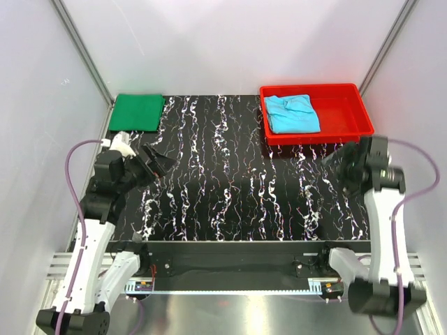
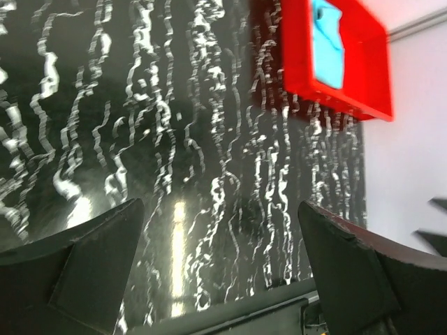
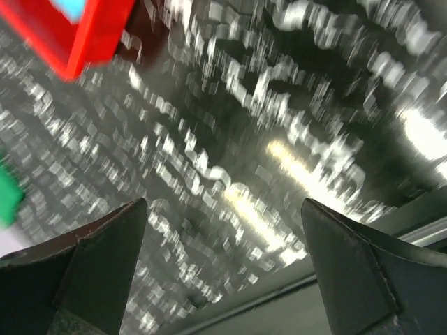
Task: Fold and stack the t-shirts
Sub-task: Grab the tshirt from the pile
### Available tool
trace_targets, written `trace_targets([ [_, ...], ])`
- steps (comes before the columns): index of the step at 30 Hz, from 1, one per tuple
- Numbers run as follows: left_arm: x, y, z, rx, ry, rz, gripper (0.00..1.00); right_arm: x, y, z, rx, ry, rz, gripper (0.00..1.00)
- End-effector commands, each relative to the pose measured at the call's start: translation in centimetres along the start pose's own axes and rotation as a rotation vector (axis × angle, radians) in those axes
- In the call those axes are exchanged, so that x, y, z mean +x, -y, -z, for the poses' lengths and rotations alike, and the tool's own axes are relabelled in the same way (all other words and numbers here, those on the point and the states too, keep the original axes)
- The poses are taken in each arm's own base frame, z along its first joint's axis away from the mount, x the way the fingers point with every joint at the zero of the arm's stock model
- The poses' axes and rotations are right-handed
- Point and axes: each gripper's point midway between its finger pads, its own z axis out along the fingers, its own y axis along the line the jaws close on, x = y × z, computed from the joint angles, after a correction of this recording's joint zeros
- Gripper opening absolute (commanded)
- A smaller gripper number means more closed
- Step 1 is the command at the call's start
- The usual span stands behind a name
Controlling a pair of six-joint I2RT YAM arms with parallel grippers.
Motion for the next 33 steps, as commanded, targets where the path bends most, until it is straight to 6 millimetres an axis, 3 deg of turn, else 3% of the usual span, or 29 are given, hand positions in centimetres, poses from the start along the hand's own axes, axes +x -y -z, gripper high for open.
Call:
trace_targets([
  [1, -1.8, 0.6, 2.9, -0.053, 0.047, -0.074, 0.99, -6.7, -1.3, -0.3, 0.133, 0.153, 0.181, 1.00],
  [6, -2.9, 1.5, 3.6, -0.027, 0.052, -0.286, 0.99, -12.0, -8.2, -3.3, 0.034, 0.167, 0.295, 0.99],
  [8, -3.0, 1.9, 3.5, -0.011, 0.047, -0.337, 0.99, -13.4, -9.5, -5.2, 0.038, 0.177, 0.278, 1.00],
  [10, -2.8, 2.1, 3.2, 0.004, 0.030, -0.372, 0.99, -15.2, -12.1, -6.6, -0.047, 0.235, 0.288, 0.99],
  [11, -2.8, 1.9, 3.1, -0.001, 0.025, -0.401, 0.99, -15.6, -12.7, -8.3, -0.055, 0.234, 0.290, 0.89],
  [13, -2.7, 1.8, 3.1, -0.005, 0.021, -0.439, 0.99, -17.5, -14.6, -10.3, -0.102, 0.293, 0.281, 0.81],
  [14, -2.8, 1.5, 3.0, -0.019, 0.018, -0.464, 0.99, -17.5, -14.4, -13.2, -0.076, 0.267, 0.267, 0.80],
  [16, -2.6, 1.4, 3.0, -0.020, 0.008, -0.487, 0.98, -18.6, -16.2, -15.0, -0.116, 0.273, 0.266, 0.76],
  [17, -2.5, 1.3, 2.9, -0.016, 0.005, -0.503, 0.95, -18.1, -16.1, -18.2, -0.109, 0.227, 0.261, 0.75],
  [18, -2.2, 1.3, 2.7, -0.012, -0.008, -0.509, 0.95, -18.7, -17.9, -19.1, -0.174, 0.231, 0.265, 0.75],
  [19, -1.9, 1.1, 2.5, -0.010, -0.018, -0.518, 0.95, -18.1, -17.5, -22.3, -0.165, 0.199, 0.278, 0.76],
  [21, -1.5, 0.9, 2.1, -0.009, -0.040, -0.527, 0.91, -19.4, -19.1, -24.3, -0.207, 0.247, 0.284, 0.79],
  [22, -1.3, 0.8, 2.0, -0.011, -0.051, -0.532, 0.91, -18.8, -18.6, -27.3, -0.197, 0.220, 0.275, 0.79],
  [23, -1.2, 0.7, 2.0, -0.012, -0.057, -0.536, 0.89, -19.9, -19.9, -27.7, -0.225, 0.253, 0.268, 0.79],
  [24, -1.2, 0.7, 2.1, -0.016, -0.062, -0.540, 0.88, -20.2, -20.1, -28.7, -0.222, 0.256, 0.259, 0.79],
  [25, -1.0, 0.4, 2.1, -0.023, -0.072, -0.544, 0.87, -19.7, -19.3, -31.2, -0.193, 0.238, 0.236, 0.76],
  [27, -0.8, 0.1, 2.0, -0.037, -0.079, -0.542, 0.85, -20.7, -20.3, -32.3, -0.214, 0.274, 0.187, 0.74],
  [28, -0.6, -0.1, 1.9, -0.043, -0.085, -0.538, 0.85, -20.7, -19.9, -33.8, -0.204, 0.282, 0.135, 0.70],
  [30, -0.3, -0.4, 1.7, -0.047, -0.100, -0.528, 0.84, -21.4, -20.9, -34.5, -0.247, 0.303, 0.023, 0.62],
  [31, -0.2, -0.5, 1.6, -0.048, -0.106, -0.527, 0.84, -21.0, -20.9, -35.7, -0.257, 0.288, -0.019, 0.43],
  [33, -0.2, -0.6, 1.4, -0.052, -0.109, -0.521, 0.83, -20.4, -21.2, -36.7, -0.266, 0.266, -0.088, 0.40],
])
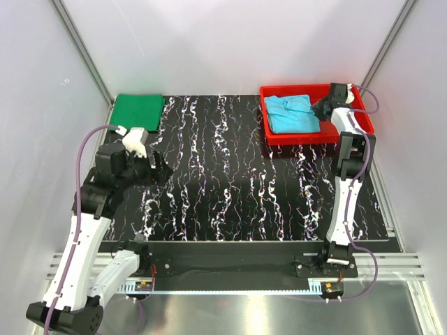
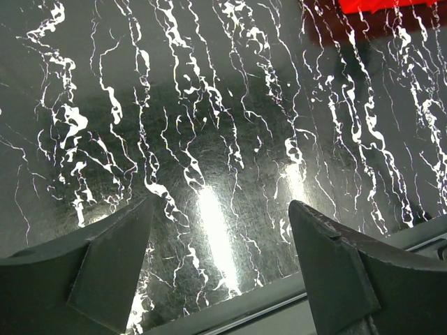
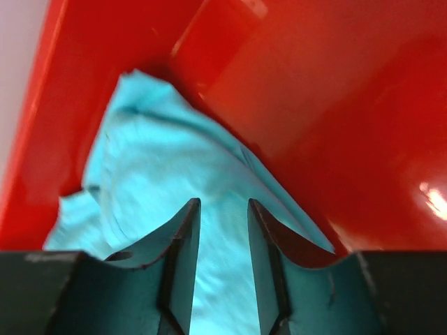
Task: Fold and stack the t-shirts
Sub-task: Grab the tshirt from the pile
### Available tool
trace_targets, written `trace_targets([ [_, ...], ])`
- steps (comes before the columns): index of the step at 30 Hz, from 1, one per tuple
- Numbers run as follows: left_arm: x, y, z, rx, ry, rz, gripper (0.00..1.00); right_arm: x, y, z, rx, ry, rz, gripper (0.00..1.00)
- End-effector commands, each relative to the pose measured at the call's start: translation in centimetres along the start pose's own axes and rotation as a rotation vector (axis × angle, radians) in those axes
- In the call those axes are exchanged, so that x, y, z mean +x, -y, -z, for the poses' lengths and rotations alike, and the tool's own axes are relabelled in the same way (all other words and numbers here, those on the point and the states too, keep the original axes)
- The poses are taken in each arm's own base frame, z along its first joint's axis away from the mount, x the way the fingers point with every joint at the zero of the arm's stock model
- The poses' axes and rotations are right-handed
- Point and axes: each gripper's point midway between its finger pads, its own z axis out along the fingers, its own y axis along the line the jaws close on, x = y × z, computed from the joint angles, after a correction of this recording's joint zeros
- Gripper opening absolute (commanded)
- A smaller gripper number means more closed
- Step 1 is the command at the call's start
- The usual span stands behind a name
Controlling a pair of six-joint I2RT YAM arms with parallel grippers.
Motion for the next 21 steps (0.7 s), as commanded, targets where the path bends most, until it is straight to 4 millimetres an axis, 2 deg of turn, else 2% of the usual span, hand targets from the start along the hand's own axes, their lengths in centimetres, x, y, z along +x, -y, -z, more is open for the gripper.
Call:
trace_targets([
  [1, 0.0, -0.4, -0.5, -0.015, -0.001, -0.015, 0.83, -2.6, -5.0, -0.5, -0.113, 0.109, -0.195, 0.42],
  [5, 0.0, -0.5, -0.6, -0.019, -0.006, -0.012, 0.83, -1.9, -5.0, -1.6, -0.091, 0.125, -0.258, 0.51],
  [9, 0.3, -0.6, -0.7, -0.024, -0.016, -0.012, 0.83, -1.3, -4.4, -2.8, -0.059, 0.110, -0.318, 0.51],
  [12, 0.5, -0.7, -0.8, -0.027, -0.023, -0.010, 0.83, -0.7, -3.9, -3.6, -0.034, 0.093, -0.345, 0.46],
  [17, 0.5, -0.6, -0.9, -0.022, -0.022, -0.007, 0.83, -1.0, -4.7, -3.8, -0.053, 0.100, -0.368, 0.26],
  [19, 0.4, -0.5, -0.9, -0.017, -0.020, -0.008, 0.83, -1.1, -4.9, -3.8, -0.057, 0.098, -0.364, 0.10],
  [21, 0.3, -0.5, -0.8, -0.018, -0.016, -0.009, 0.83, -1.7, -5.5, -3.2, -0.072, 0.103, -0.361, 0.01],
])
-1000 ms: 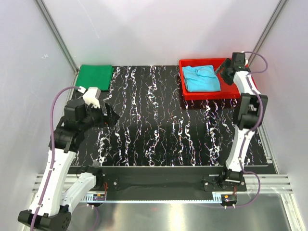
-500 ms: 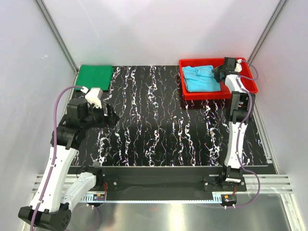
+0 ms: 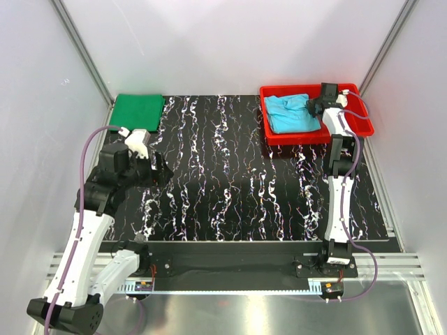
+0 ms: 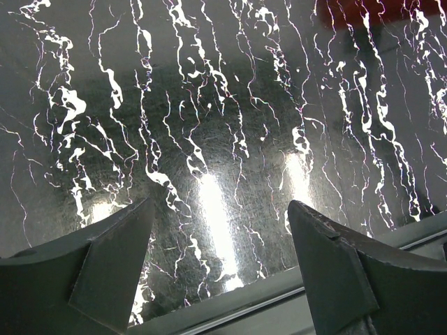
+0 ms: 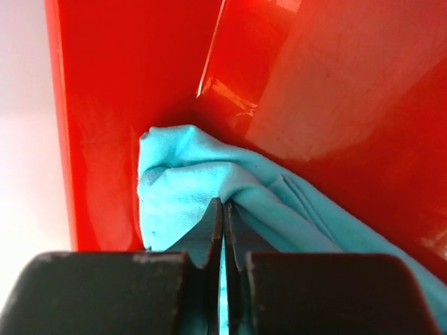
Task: Fold and stack the t-shirts
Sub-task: Grab the tshirt from the pile, then move the tshirt to the center of the board
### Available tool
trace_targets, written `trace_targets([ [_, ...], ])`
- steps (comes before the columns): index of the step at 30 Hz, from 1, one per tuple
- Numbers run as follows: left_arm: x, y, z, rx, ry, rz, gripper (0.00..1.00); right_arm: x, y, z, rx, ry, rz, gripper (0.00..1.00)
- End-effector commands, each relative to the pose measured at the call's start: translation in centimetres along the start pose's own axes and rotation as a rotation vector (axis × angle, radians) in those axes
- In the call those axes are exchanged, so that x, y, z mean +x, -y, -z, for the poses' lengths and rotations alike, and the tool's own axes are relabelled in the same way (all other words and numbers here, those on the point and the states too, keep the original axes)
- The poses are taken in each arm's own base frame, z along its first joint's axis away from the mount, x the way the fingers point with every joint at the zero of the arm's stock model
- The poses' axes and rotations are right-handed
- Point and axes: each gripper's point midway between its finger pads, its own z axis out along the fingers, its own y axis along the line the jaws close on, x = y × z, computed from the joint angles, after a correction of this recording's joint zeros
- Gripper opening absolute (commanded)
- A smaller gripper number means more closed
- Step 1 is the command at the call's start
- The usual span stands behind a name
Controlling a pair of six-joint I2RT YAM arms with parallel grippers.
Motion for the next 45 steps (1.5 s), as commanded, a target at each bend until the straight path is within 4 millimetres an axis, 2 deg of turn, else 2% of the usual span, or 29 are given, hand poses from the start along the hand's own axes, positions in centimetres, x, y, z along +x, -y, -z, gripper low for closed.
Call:
trace_targets([
  [1, -1.1, 0.1, 0.1, -0.001, 0.042, -0.021, 0.83, -1.5, -3.6, 1.4, -0.069, 0.045, -0.021, 0.00],
  [2, -1.2, 0.1, 0.1, 0.000, 0.045, -0.021, 0.83, -1.9, -4.4, 1.9, -0.091, 0.052, -0.026, 0.00],
  [5, -1.7, 0.3, 0.4, 0.005, 0.062, -0.017, 0.83, -4.7, -10.2, 5.7, -0.209, 0.118, -0.035, 0.00],
  [6, -1.7, 0.5, 0.5, 0.012, 0.067, -0.014, 0.83, -6.4, -13.7, 8.4, -0.286, 0.160, -0.037, 0.00],
  [7, -1.9, 0.6, 0.6, 0.016, 0.072, -0.012, 0.83, -7.6, -15.4, 10.1, -0.327, 0.189, -0.043, 0.00],
  [9, -2.5, 0.9, 1.0, 0.027, 0.099, -0.007, 0.83, -10.5, -20.8, 15.8, -0.470, 0.265, -0.076, 0.00],
  [10, -2.6, 1.0, 1.1, 0.028, 0.103, -0.005, 0.83, -11.3, -22.5, 18.0, -0.520, 0.286, -0.086, 0.00],
  [11, -2.8, 1.2, 1.3, 0.033, 0.113, 0.002, 0.83, -12.5, -24.9, 21.9, -0.594, 0.314, -0.105, 0.00],
  [12, -2.9, 1.3, 1.6, 0.038, 0.120, 0.005, 0.83, -13.4, -26.6, 24.4, -0.653, 0.341, -0.120, 0.00],
  [15, -3.1, 1.8, 2.1, 0.055, 0.134, 0.025, 0.82, -13.8, -30.5, 32.4, -0.792, 0.357, -0.133, 0.00],
  [16, -3.2, 2.0, 2.5, 0.063, 0.142, 0.036, 0.82, -13.3, -31.9, 35.9, -0.847, 0.350, -0.125, 0.00],
  [19, -3.4, 2.5, 3.3, 0.078, 0.158, 0.052, 0.80, -12.2, -33.1, 40.2, -0.909, 0.318, -0.094, 0.00],
  [20, -3.3, 2.7, 3.6, 0.083, 0.157, 0.064, 0.80, -9.9, -34.4, 43.5, -0.965, 0.281, -0.071, 0.00],
  [22, -3.5, 2.8, 4.1, 0.085, 0.164, 0.077, 0.79, -7.2, -35.3, 46.5, -1.009, 0.215, -0.034, 0.00],
  [23, -3.2, 2.9, 4.4, 0.083, 0.152, 0.097, 0.77, -4.9, -36.1, 49.5, -1.059, 0.179, -0.002, 0.00],
  [25, -3.3, 3.1, 4.9, 0.087, 0.154, 0.110, 0.76, -1.6, -36.4, 52.1, -1.100, 0.097, 0.055, 0.00],
  [26, -3.1, 3.2, 5.3, 0.086, 0.152, 0.126, 0.75, -0.3, -36.6, 54.5, -1.136, 0.063, 0.075, 0.00],
  [27, -3.2, 3.0, 5.7, 0.069, 0.162, 0.136, 0.74, 2.4, -36.4, 54.8, -1.140, -0.011, 0.102, 0.00],
  [28, -3.6, 3.0, 6.2, 0.062, 0.178, 0.145, 0.74, 3.7, -36.2, 55.5, -1.145, -0.046, 0.112, 0.00],
  [29, -3.6, 3.1, 7.1, 0.057, 0.197, 0.161, 0.74, 4.2, -35.9, 57.2, -1.165, -0.068, 0.117, 0.00],
  [30, -3.8, 2.7, 7.6, 0.033, 0.219, 0.175, 0.74, 6.9, -35.3, 56.7, -1.151, -0.136, 0.138, 0.00],
  [32, -4.2, 2.9, 9.4, 0.027, 0.267, 0.205, 0.74, 8.5, -34.7, 57.7, -1.162, -0.185, 0.149, 0.00],
  [34, -4.3, 2.8, 11.3, 0.011, 0.320, 0.239, 0.73, 11.4, -34.1, 58.2, -1.164, -0.306, 0.157, 0.00],
  [35, -4.3, 2.9, 11.8, 0.017, 0.333, 0.248, 0.73, 12.0, -34.1, 58.5, -1.165, -0.326, 0.150, 0.00],
  [38, -3.9, 2.7, 13.8, 0.003, 0.389, 0.286, 0.73, 14.4, -34.3, 61.8, -1.239, -0.433, 0.156, 0.00],
  [39, -3.8, 2.5, 14.1, -0.008, 0.403, 0.295, 0.73, 14.3, -34.6, 63.8, -1.288, -0.448, 0.161, 0.00],
  [42, -2.9, 2.1, 14.8, -0.026, 0.415, 0.327, 0.72, 14.1, -34.7, 67.7, -1.373, -0.487, 0.162, 0.00],
  [44, -2.6, 2.1, 14.8, -0.026, 0.409, 0.340, 0.72, 13.4, -34.3, 69.0, -1.387, -0.480, 0.178, 0.00],
  [45, -2.6, 2.3, 14.9, -0.015, 0.407, 0.339, 0.72, 14.2, -33.5, 67.5, -1.337, -0.489, 0.196, 0.00],
])
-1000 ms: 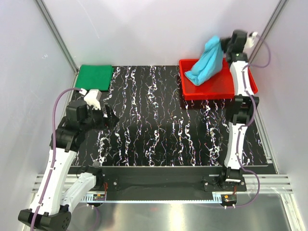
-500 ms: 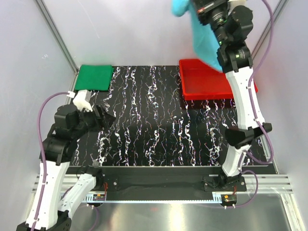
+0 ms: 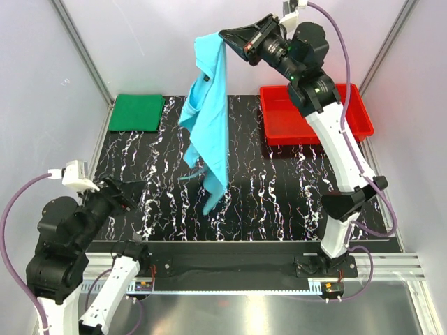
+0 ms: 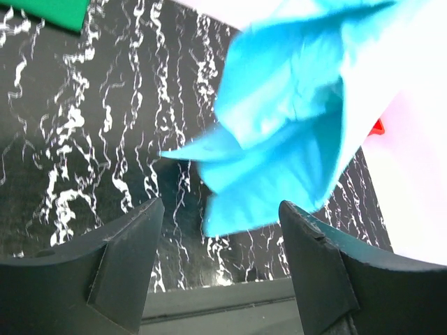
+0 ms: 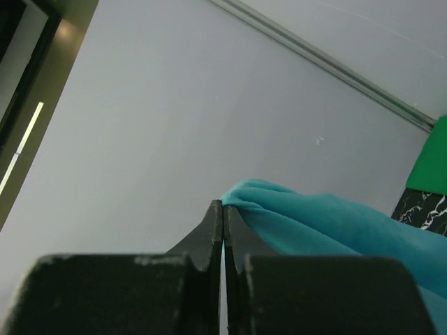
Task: Fold and stack the t-shirts
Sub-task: Move the tshirt to the center of the board
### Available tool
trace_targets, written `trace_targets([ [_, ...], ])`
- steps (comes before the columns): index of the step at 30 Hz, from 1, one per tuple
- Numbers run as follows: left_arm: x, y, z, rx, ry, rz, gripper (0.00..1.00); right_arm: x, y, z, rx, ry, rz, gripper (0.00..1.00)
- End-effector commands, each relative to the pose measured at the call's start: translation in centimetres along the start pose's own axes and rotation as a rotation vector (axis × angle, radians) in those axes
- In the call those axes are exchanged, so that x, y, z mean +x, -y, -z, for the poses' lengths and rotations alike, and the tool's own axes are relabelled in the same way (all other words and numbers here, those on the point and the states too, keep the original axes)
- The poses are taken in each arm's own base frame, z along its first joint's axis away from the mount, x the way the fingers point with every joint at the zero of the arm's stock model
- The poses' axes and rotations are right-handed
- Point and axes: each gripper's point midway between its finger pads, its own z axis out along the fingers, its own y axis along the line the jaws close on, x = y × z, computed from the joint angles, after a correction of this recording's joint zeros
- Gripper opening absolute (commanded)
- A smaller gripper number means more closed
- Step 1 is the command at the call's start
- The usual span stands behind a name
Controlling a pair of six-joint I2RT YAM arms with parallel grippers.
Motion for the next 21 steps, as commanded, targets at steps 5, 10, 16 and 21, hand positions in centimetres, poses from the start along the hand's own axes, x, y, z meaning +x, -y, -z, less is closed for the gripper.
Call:
trace_targets([
  [5, -0.2, 0.0, -0.4, -0.022, -0.009, 0.038, 0.72, 2.9, -1.9, 7.7, -0.023, -0.088, 0.029, 0.09],
  [10, 1.5, -0.5, -2.3, -0.050, -0.143, 0.016, 0.67, 4.7, 14.4, 16.6, 0.474, -0.106, 0.112, 0.14],
  [16, 4.6, 0.1, -5.9, 0.013, -0.276, 0.084, 0.61, 3.5, 29.4, 34.9, 1.279, -0.094, 0.376, 0.41],
  [21, 7.4, -0.4, -8.0, 0.018, -0.392, 0.103, 0.62, 5.8, 32.4, 36.3, 1.291, -0.238, 0.395, 0.60],
])
